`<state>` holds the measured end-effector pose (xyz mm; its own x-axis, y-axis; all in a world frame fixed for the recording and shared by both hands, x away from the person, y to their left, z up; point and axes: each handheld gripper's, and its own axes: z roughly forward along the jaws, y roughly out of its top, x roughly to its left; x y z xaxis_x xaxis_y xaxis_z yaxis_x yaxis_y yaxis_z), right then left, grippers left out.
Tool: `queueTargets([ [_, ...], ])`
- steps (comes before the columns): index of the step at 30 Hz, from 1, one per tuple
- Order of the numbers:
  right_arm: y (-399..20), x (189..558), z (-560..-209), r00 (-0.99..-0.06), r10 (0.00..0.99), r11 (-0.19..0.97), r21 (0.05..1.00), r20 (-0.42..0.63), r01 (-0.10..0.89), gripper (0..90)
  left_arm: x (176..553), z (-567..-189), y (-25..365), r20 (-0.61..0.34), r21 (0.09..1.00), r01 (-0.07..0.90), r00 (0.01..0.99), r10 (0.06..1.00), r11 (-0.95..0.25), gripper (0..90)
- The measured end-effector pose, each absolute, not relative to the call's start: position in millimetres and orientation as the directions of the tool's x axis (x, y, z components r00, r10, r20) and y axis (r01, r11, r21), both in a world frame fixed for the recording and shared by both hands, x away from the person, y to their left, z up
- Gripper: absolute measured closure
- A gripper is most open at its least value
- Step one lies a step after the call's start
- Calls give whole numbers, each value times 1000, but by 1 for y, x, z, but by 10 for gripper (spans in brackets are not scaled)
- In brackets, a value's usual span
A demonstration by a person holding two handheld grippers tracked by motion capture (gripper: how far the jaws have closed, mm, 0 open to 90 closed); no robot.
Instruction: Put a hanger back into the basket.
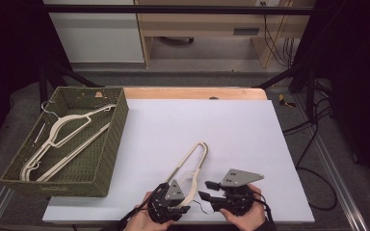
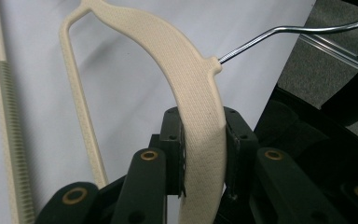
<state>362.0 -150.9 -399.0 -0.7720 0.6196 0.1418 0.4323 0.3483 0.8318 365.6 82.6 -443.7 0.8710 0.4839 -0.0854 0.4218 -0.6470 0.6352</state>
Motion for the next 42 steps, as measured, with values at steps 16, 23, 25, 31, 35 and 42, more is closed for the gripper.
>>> queueTargets([
  [16, -222, 382, -411, -588, 792, 109, 909, 166, 403, 183, 365, -419, 105, -76, 678, 432, 846, 527, -594, 745],
  [23, -229, 388, -424, -577, 804, 124, 906, 147, 405, 131, 368, -408, 117, -74, 698, 450, 819, 569, -556, 762],
  [25, -230, 388, -425, -580, 801, 130, 904, 146, 407, 121, 369, -407, 119, -71, 700, 451, 816, 574, -554, 765],
  [31, -232, 391, -431, -561, 816, 135, 897, 141, 421, 82, 373, -398, 131, -54, 712, 461, 788, 613, -530, 789],
  [35, -234, 391, -432, -557, 818, 140, 891, 142, 433, 79, 378, -393, 141, -43, 722, 470, 762, 646, -507, 808],
  [42, -235, 392, -434, -549, 822, 135, 886, 149, 443, 79, 391, -389, 163, -39, 733, 510, 692, 721, -450, 849],
])
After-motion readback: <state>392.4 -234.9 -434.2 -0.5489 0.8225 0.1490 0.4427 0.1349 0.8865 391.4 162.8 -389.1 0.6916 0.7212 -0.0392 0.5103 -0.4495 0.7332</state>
